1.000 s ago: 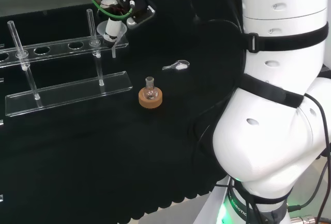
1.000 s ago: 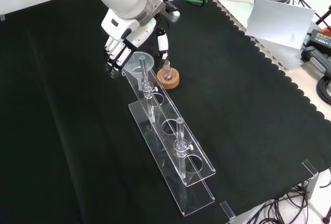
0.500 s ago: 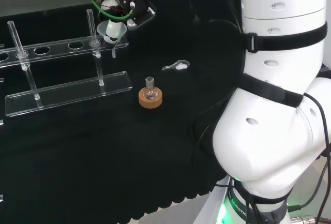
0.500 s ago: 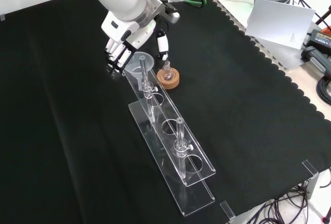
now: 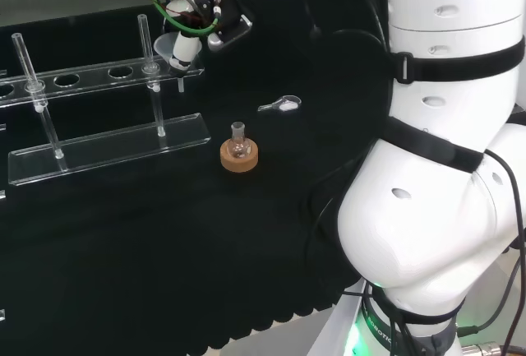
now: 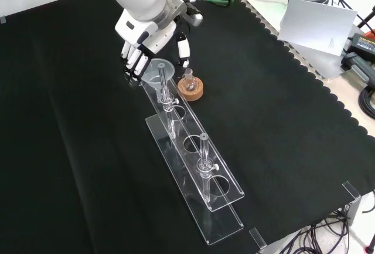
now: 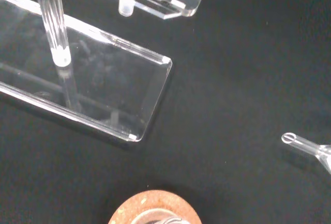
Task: Pick up the funnel from the transparent funnel stand.
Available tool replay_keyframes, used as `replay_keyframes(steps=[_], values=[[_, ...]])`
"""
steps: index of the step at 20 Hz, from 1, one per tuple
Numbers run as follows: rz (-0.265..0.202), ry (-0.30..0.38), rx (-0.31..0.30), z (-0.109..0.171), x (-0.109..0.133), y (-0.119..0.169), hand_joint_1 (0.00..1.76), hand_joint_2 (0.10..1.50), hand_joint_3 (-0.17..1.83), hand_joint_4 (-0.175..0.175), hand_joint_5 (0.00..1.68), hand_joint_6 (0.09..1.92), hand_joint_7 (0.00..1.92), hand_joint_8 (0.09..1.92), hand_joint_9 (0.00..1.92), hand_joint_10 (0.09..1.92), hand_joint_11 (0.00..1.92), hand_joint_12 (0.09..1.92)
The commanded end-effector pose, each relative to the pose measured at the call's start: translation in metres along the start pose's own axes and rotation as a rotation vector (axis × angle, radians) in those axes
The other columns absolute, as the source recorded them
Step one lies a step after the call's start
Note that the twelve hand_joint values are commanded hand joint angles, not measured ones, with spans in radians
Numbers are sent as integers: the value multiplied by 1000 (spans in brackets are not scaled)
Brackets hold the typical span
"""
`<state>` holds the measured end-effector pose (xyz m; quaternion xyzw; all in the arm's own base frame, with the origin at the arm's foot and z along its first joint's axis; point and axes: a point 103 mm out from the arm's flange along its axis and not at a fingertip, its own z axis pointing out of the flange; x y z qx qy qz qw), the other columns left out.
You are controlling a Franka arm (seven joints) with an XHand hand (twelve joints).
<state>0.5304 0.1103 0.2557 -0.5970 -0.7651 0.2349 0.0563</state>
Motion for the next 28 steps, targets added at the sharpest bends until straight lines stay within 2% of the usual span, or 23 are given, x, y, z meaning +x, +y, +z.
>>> replay_keyframes(steps=[1,2,4,7,10,15,20,22,25,28], values=[[41,-62,-149,-8,2,-5,799,692,544,15,540,87,484,677,863,509,618,1351],[51,-71,-166,-10,3,-7,815,705,551,15,596,106,538,669,915,489,642,1331],[52,-75,-157,-15,3,-8,844,733,566,15,670,201,626,651,1009,443,693,1294],[52,-99,-147,-23,1,-12,878,762,588,17,654,413,676,642,1082,383,740,1265],[28,-106,-86,-33,0,-18,900,774,603,17,622,515,672,647,1101,369,751,1258],[36,-143,-60,-54,-8,-38,919,789,619,6,478,551,590,666,1057,363,735,1260],[76,-162,-63,-73,-17,-67,922,788,630,7,458,569,581,681,1045,375,718,1272],[91,-169,-42,-78,-21,-79,922,787,632,8,457,573,580,684,1043,378,715,1272],[91,-180,-44,-81,-28,-97,922,787,635,9,459,577,580,685,1041,381,713,1270],[122,-196,-39,-82,-32,-114,921,787,637,10,463,581,580,686,1040,383,713,1269]])
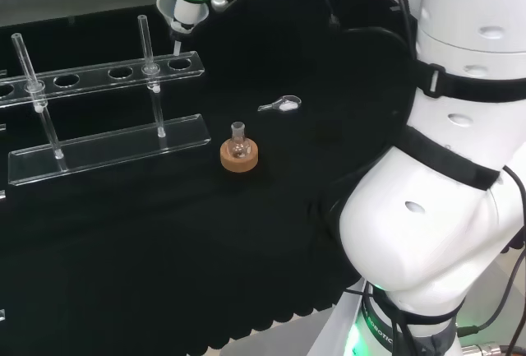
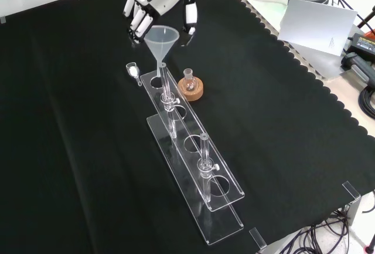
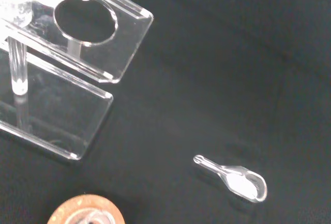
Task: Pick up the funnel from the transparent funnel stand.
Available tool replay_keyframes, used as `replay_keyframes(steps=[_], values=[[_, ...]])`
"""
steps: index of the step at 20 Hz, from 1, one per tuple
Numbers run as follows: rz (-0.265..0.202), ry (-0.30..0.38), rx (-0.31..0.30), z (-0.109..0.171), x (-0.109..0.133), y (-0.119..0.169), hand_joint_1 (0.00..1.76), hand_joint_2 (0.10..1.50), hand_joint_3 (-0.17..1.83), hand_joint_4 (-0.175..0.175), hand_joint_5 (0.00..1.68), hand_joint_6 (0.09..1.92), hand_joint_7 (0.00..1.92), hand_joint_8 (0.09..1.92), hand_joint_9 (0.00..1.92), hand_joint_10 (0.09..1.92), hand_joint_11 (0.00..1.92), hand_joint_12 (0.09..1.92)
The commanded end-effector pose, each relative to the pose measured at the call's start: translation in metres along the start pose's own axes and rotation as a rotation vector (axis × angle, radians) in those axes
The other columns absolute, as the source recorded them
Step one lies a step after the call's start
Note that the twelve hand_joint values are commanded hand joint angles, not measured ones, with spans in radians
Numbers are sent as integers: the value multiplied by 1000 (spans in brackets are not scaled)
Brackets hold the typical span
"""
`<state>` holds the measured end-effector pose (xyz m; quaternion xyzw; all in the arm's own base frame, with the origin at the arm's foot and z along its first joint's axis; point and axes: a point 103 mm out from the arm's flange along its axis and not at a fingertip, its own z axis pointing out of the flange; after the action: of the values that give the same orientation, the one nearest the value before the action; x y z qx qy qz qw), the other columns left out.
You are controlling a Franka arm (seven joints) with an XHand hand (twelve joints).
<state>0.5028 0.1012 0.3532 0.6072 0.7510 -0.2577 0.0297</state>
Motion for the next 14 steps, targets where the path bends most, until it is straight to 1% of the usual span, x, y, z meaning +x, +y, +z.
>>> replay_keyframes(steps=[1,5,9,11,14], values=[[54,-56,27,-10,-19,-51,920,787,638,11,467,583,580,686,1039,384,712,1268],[97,-63,45,-8,-22,-79,920,788,640,12,479,590,583,688,1038,387,706,1262],[121,-66,63,0,-24,-102,917,787,643,15,497,599,586,688,1037,390,710,1258],[131,-65,79,4,-25,-109,915,787,645,17,503,601,586,688,1036,392,712,1256],[146,-68,86,10,-26,-120,911,787,646,18,507,603,587,688,1035,394,715,1254]])
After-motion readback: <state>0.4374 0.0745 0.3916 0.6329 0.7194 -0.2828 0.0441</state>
